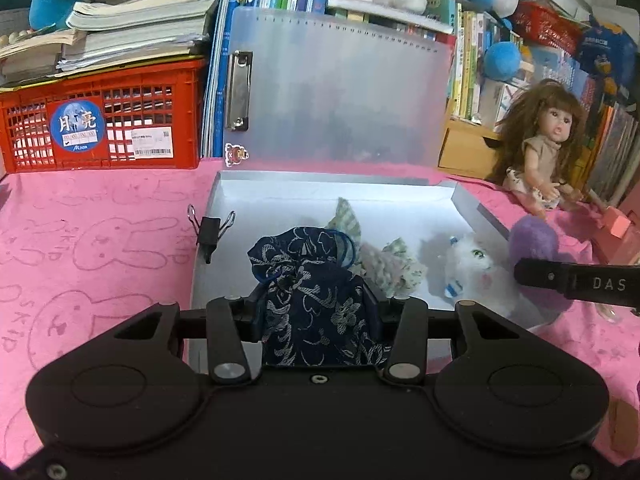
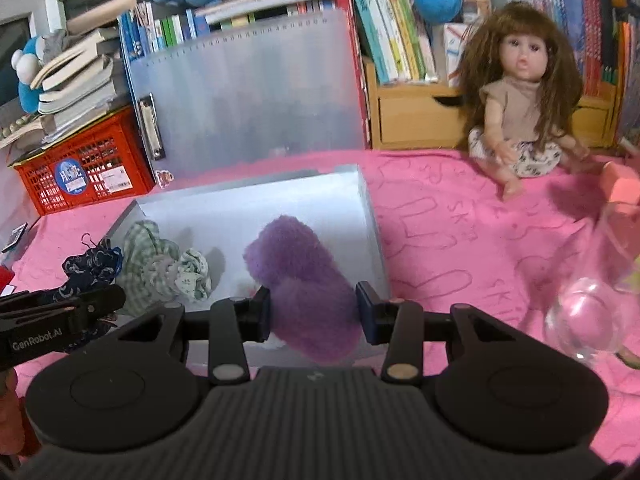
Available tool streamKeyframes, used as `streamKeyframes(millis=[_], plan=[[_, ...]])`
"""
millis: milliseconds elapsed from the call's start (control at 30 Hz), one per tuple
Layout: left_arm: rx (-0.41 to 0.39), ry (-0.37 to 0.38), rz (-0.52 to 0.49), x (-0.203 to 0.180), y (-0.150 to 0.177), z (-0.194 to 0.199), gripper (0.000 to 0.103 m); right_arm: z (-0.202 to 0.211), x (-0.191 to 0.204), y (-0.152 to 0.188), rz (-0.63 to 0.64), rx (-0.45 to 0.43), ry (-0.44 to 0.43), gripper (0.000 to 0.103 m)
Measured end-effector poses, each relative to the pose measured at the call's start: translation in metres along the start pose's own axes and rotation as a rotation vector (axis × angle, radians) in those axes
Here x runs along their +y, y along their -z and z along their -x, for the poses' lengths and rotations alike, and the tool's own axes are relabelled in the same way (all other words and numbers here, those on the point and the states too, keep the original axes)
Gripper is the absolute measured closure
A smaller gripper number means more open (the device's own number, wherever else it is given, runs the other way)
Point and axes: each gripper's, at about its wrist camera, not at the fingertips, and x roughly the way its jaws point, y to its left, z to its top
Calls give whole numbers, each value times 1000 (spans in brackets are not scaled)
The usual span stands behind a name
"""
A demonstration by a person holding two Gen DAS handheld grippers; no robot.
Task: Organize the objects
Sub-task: 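Carry the pouch and purple plush over the white box, then lower both items into the box and open both grippers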
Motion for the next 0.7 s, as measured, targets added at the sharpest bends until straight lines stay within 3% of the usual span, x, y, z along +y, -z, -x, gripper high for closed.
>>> streamKeyframes(millis=[267, 700], plan=[[13, 15, -13, -7, -7, -17, 60, -23, 10, -7, 10, 22, -21, 59], [27, -34, -24, -13, -17, -48, 59, -53, 15, -24, 16, 49, 0, 60]])
